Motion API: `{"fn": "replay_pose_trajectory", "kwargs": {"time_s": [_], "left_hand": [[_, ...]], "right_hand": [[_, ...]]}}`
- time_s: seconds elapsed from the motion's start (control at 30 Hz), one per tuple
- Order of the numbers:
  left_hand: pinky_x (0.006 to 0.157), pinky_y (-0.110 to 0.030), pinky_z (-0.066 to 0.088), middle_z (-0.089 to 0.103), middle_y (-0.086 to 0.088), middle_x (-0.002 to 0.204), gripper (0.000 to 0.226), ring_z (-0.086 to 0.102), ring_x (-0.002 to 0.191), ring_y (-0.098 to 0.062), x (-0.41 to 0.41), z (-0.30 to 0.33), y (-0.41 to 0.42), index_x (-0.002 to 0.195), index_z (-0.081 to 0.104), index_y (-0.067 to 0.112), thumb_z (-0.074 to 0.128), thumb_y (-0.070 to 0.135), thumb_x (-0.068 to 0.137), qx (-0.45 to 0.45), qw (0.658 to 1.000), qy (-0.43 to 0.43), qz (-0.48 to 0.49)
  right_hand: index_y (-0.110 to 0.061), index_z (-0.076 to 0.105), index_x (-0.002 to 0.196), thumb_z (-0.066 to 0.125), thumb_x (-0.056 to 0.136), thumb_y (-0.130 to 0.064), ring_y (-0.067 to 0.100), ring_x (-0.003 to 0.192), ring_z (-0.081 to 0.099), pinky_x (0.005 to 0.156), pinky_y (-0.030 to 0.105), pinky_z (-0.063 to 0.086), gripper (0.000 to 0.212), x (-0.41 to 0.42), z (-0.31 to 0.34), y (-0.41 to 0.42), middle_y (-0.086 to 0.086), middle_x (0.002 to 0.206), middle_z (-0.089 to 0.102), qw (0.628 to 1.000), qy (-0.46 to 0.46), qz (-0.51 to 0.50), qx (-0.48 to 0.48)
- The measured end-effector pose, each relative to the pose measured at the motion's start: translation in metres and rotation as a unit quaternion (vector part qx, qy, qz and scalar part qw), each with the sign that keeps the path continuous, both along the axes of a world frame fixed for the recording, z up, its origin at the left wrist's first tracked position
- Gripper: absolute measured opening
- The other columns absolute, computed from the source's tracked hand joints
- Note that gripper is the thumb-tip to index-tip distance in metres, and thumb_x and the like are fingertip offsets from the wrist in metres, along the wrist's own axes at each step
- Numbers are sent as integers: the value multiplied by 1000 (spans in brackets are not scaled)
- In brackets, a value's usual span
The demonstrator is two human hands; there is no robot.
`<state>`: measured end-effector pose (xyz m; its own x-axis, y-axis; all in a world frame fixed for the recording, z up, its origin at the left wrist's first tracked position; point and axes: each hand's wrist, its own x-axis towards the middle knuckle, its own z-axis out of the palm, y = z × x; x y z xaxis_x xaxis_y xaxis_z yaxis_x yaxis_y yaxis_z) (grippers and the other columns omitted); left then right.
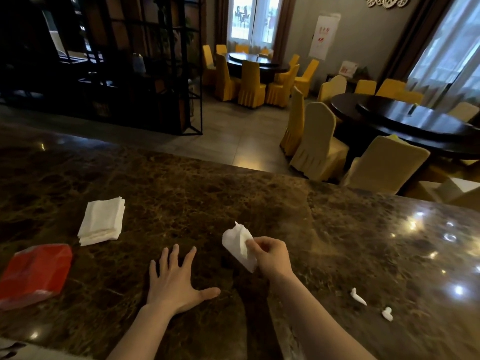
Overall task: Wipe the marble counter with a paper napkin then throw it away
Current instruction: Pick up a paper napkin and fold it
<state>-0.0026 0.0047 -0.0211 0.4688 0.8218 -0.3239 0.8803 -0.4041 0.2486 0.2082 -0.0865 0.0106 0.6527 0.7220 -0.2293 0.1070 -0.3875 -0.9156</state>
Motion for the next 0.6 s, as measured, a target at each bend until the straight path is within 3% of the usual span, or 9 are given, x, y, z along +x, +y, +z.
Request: {"fn": "replay_pose_trajectory", "kwargs": {"time_s": [0.1,0.17,0.27,0.33,0.4,0.47,0.53,0.6], "left_hand": [[132,-51,3,5,-3,176,113,-2,161,-25,15,2,-6,164,10,34,54,93,78,26,995,-98,-13],[129,-49,22,28,0,169,92,21,157,-22,34,8,-14,159,29,35,64,79,86,-10,977,-211,-5],[111,-43,48,62,2,141,80,58,131,-18,65,25,-29,145,45,38,76,73,81,-239,886,-395,45],[105,-45,56,71,1,127,82,68,116,-16,82,33,-39,144,49,34,78,70,76,-294,845,-442,60],[94,-40,63,75,2,119,57,74,103,-12,97,34,-48,138,55,27,81,45,91,-262,851,-451,65],[88,-40,66,76,2,114,35,75,98,-9,111,32,-57,128,60,23,77,24,97,-226,861,-452,63],[84,-46,67,77,1,106,23,76,93,-12,124,33,-66,117,63,25,75,20,98,-203,878,-434,27],[80,-47,67,77,1,97,17,76,87,-15,134,37,-75,110,65,28,76,23,98,-192,892,-409,-24]], "right_hand": [[-25,81,84,74,92,-31,15,80,75,72,38,66,12,6,5,-10,-3,87,78,992,126,1,29],[-20,79,93,71,95,-27,20,88,75,81,41,64,11,12,5,-19,3,97,78,986,161,5,42],[-16,76,104,63,100,-21,32,103,71,92,52,59,14,20,7,-35,12,110,75,979,197,8,59],[-15,76,105,59,102,-17,32,101,71,93,52,58,18,26,8,-47,14,111,75,975,215,1,60],[-16,79,100,55,104,-20,27,91,73,84,46,62,24,34,11,-60,16,108,76,972,226,-11,57],[-20,81,99,53,104,-38,22,87,76,75,37,62,33,43,15,-75,11,103,79,973,227,-18,49],[-24,81,99,58,96,-59,24,93,77,81,42,63,42,53,16,-91,7,101,80,974,221,-36,48],[-28,80,101,69,85,-65,27,99,74,85,47,63,42,61,15,-106,4,105,79,980,186,-48,44]]}}
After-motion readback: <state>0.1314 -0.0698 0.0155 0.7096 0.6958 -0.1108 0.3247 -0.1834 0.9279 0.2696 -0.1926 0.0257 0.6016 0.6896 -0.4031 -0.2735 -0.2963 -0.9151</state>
